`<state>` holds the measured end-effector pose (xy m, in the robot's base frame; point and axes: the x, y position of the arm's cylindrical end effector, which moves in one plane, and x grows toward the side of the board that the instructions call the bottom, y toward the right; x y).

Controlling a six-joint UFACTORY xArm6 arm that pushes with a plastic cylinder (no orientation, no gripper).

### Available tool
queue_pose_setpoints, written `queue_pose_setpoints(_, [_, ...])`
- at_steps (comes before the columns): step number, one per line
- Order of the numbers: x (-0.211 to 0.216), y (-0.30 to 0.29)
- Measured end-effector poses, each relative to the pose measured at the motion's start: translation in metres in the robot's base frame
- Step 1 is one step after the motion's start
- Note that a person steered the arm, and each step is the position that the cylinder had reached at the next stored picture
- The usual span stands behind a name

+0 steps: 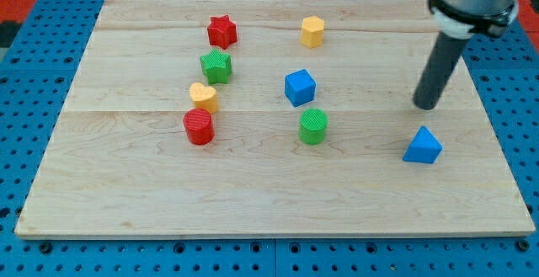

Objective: Place the green circle parallel to the blue triangle

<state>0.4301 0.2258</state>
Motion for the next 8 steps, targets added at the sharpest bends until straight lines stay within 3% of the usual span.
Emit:
queue_pose_setpoints(1, [0.034, 0.001])
queue_pose_setpoints(3, [0.081, -0.07])
queue_pose_setpoints(4, [0.058, -0.062])
queue_pose_setpoints(5, [0.01, -0.065])
queue_pose_setpoints(7, [0.028, -0.162])
queue_pose_setpoints(8, [0.022, -0.175])
